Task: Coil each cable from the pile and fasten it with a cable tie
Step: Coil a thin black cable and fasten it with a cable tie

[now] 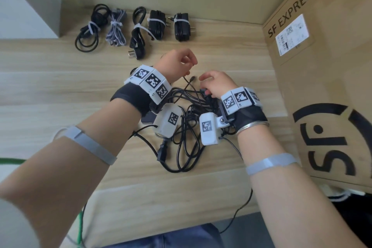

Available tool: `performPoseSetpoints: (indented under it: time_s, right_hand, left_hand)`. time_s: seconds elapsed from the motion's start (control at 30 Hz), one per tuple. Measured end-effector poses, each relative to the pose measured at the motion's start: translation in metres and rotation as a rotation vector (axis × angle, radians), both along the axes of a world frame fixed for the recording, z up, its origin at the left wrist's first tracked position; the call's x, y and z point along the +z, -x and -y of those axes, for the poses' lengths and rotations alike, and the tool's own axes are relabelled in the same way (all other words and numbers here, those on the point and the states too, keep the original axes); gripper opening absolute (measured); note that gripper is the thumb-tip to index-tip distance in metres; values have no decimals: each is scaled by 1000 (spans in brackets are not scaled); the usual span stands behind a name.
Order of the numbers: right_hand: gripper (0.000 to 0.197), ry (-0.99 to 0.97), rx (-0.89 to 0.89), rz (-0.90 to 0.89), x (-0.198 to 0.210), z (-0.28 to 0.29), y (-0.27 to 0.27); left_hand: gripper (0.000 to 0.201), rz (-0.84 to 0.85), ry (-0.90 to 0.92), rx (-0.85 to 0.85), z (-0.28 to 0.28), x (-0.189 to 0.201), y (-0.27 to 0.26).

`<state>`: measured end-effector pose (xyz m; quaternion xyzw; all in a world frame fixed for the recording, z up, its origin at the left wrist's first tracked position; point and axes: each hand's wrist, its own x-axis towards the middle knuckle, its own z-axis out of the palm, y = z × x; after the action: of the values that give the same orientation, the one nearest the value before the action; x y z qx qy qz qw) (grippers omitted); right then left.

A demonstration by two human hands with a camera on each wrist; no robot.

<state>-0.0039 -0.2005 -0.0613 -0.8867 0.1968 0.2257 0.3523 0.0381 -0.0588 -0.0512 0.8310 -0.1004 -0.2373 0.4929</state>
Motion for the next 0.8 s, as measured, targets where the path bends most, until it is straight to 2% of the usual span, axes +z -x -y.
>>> performPoseSetpoints:
  time_s: [0.17,0.3,0.4,0.43,0.53,0.6,0.7,0.8]
  right_hand:
    - [30,9,44,-96,-10,-6,14]
    - [33,93,141,-130,-8,-3,19]
    - [28,75,125,-33,-3,1,16]
    - [25,57,85,12,0,3,14]
    - [20,-16,-19,145,15,6,9]
    - [18,8,22,244,27,8,7]
    - [12,-23,62,274,39,12,8]
    - [11,-7,51,284,42,21,12]
  left_hand:
    - [19,-15,-32,-20,-4,-8,6]
    - [26,-22,-46,-10,-10,-13,6]
    - [15,-6,-48,-26,-13,-14,6]
    - [18,13,-57,-55,-13,-14,6]
    - [44,148,-154,-215,-8,-12,8]
    - [42,231,-179,-254,-2,-12,8]
    - [16,299,-122,-105,0,-8,6]
    - [12,279,-113,37,-7,-2,1]
